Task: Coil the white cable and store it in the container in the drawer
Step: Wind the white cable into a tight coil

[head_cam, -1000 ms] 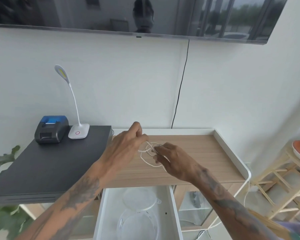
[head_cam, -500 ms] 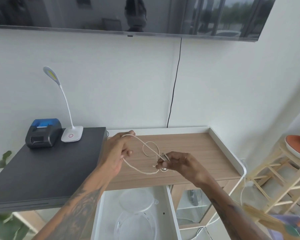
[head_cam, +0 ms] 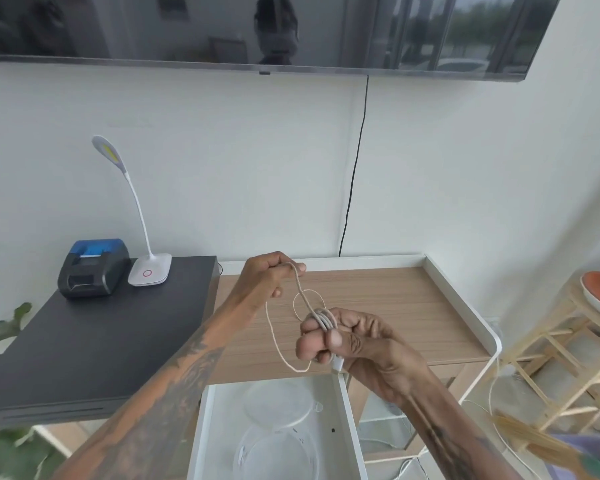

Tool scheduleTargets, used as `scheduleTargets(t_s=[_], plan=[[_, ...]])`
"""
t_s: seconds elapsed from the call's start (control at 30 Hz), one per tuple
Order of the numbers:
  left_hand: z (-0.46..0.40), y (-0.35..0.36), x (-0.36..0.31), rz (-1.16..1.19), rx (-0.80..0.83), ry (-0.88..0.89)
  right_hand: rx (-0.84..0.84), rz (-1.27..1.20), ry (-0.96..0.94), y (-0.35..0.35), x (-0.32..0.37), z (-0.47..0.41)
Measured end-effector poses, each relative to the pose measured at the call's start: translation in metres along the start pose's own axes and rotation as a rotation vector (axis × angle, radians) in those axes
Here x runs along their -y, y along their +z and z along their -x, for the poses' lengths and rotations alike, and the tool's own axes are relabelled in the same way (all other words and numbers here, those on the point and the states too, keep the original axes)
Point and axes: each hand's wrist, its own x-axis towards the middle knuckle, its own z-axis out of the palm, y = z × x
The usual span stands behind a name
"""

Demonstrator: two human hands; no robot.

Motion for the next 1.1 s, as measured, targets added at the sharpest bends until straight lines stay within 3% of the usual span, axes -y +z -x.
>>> scheduleTargets(t_s=[0.2, 0.43, 0.6, 0.73, 0.83, 0.9, 0.97, 1.03, 1.1], plan=[[-0.011, 0.011, -0.026, 0.074, 0.049, 0.059, 0.114, -0.402, 0.016, 0.015, 0.005, -0.011], [-0.024, 0.021, -0.042, 0.088, 0.067, 0.089, 0.219, -0.317, 0.025, 0.028, 0.018, -0.026], [-0.024, -0.001, -0.03, 0.173, -0.083, 0.083, -0.037, -0.107, -0.043, 0.023, 0.026, -0.022], [-0.018, -0.018, -0.024, 0.042, -0.082, 0.092, -0.158, -0.152, -0.347, 0.02, 0.043, -0.027], [-0.003, -0.013, -0.013, -0.182, 0.019, 0.109, -0.325, -0.069, -0.589, 0.014, 0.072, -0.044], [0.009, -0.008, -0.008, -0.317, 0.077, 0.168, -0.531, 0.193, -0.693, 0.006, 0.088, -0.06], [0.018, -0.006, -0.011, -0.382, 0.079, 0.261, -0.751, 0.759, -0.713, -0.003, 0.095, -0.076], [0.022, -0.01, -0.022, -0.424, 0.034, 0.354, -0.756, 1.282, -0.607, -0.014, 0.091, -0.087], [0.021, -0.02, -0.037, -0.427, -0.056, 0.435, -0.61, 1.561, -0.488, -0.023, 0.079, -0.088]])
